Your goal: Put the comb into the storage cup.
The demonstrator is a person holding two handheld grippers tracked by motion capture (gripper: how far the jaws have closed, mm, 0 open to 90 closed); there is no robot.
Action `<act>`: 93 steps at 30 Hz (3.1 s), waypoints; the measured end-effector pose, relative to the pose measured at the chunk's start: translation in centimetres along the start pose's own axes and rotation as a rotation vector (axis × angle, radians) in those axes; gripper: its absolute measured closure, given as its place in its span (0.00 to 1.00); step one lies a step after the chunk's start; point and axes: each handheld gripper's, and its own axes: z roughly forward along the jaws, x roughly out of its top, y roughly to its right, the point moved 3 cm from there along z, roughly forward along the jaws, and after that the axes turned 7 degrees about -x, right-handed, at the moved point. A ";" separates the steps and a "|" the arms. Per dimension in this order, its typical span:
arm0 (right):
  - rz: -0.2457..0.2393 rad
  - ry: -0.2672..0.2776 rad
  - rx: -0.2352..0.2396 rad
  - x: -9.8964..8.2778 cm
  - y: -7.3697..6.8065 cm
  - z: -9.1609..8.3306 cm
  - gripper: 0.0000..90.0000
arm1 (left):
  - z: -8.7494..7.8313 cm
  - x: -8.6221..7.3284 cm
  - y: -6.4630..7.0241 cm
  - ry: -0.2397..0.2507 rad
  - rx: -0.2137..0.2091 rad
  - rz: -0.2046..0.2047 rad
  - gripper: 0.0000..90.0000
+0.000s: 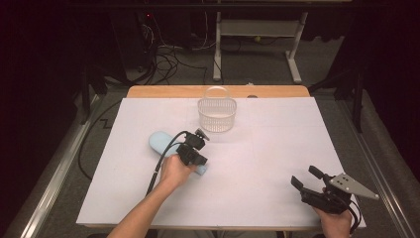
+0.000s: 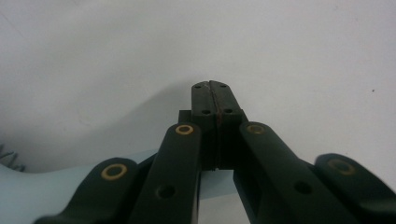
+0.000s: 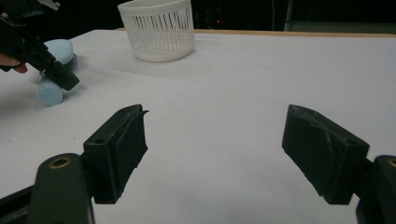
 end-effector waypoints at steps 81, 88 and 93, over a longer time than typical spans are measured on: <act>-0.005 -0.005 -0.002 0.0 -0.1 0.1 0.25 | -2.8 -8.9 1.0 0.062 0.036 0.008 0.98; -0.006 -0.005 -0.002 0.0 -0.1 0.1 0.25 | -3.1 -9.4 0.8 0.070 0.051 -0.003 0.98; -0.007 -0.005 -0.001 0.0 -0.1 0.1 0.25 | -3.5 -9.8 0.5 0.080 0.055 -0.014 0.98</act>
